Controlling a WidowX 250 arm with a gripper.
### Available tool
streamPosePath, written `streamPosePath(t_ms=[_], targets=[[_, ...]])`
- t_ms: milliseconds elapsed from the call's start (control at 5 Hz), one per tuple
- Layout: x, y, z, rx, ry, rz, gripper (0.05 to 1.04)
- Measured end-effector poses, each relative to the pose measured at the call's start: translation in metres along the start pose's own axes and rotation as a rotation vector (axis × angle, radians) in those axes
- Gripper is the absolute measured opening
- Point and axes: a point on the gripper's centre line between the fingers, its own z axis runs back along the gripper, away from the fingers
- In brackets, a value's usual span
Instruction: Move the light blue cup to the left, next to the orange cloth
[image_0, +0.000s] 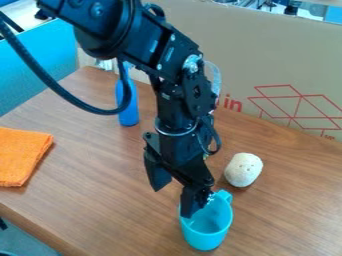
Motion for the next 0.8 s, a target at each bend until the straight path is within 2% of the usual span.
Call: streamPosePath(t_ms=[200,600,800], targets=[[0.0016,-0.0022,-0.0062,0.011,0.007,-0.007,0.968],[0.0060,-0.0027,-0.0122,0.010,0.003,-0.004,0.394],[0.0059,-0.0020,-0.0122,0.004,0.003,-0.008,0.157]])
